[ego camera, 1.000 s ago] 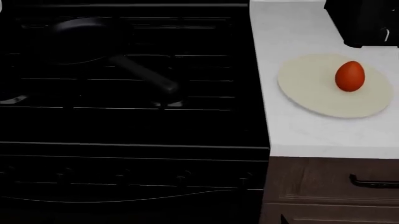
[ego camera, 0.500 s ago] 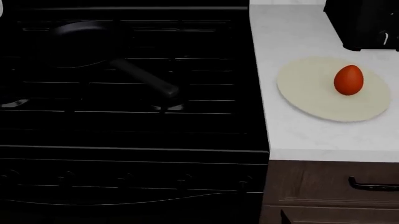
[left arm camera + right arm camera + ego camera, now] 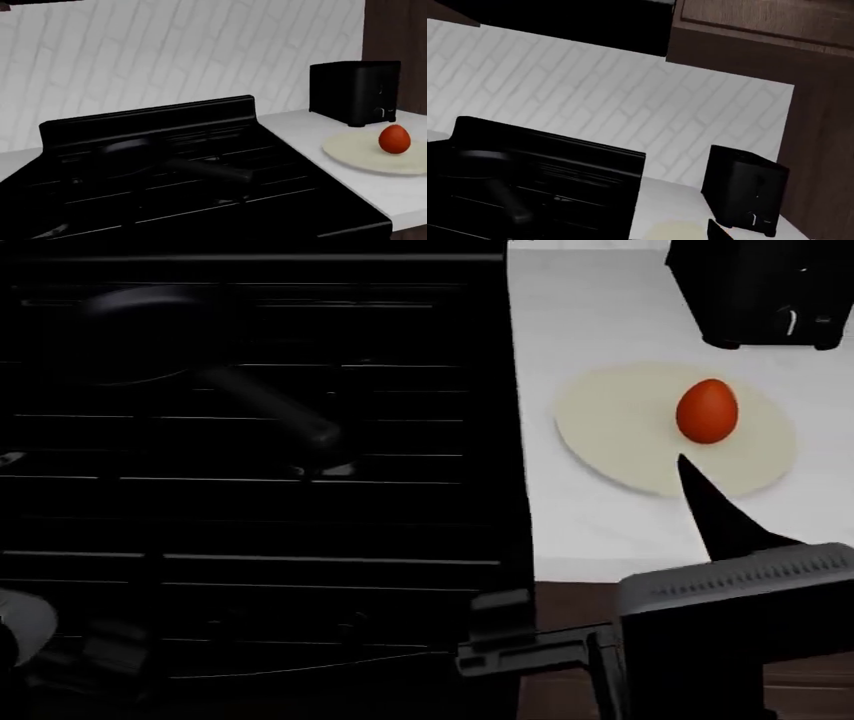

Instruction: Pick the egg from the plate and place it in the pan.

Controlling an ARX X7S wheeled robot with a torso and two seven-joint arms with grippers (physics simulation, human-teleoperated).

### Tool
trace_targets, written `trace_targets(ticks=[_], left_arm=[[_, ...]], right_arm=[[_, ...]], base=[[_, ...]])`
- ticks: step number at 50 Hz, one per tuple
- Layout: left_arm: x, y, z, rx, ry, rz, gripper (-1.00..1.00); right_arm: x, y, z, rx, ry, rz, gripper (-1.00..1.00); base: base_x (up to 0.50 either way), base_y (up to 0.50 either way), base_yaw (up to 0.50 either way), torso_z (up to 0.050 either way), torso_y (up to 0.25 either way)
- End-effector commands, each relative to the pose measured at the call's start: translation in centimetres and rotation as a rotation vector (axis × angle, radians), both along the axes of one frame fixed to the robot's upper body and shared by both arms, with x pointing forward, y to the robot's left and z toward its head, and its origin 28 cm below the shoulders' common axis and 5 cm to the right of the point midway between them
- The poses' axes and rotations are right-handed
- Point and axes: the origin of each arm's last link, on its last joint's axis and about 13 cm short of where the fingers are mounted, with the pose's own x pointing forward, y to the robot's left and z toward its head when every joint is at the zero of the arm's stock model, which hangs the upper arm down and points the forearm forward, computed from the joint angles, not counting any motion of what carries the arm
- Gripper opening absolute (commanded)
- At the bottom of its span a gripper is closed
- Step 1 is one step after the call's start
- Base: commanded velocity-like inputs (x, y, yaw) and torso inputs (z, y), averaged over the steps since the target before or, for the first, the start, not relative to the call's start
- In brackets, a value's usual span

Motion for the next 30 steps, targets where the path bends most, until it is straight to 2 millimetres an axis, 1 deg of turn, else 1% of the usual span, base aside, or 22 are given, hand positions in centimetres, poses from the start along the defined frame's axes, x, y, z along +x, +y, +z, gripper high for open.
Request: trace_targets(ticks=[1, 2, 30], left_arm=[[-1.62, 0.0, 1.43, 0.034, -0.034, -0.019, 1.0], [-1.67, -0.02, 1.33, 0.037, -0.03, -0.018, 1.0], [-2.12, 0.04, 1.37, 0.044, -0.02, -0.031, 1.0]], right_arm=[[-1.57, -0.53, 1.89, 0.014, -0.059, 0.002, 1.0], [-1.55, -0.55, 1.67, 0.014, -0.053, 0.0, 1.0], [-2.05, -0.53, 2.01, 0.018, -0.056, -0.011, 1.0]], base=[[0.0, -0.5, 0.0, 0.0, 0.0], [0.0, -0.5, 0.0, 0.0, 0.0], [0.0, -0.5, 0.0, 0.0, 0.0]])
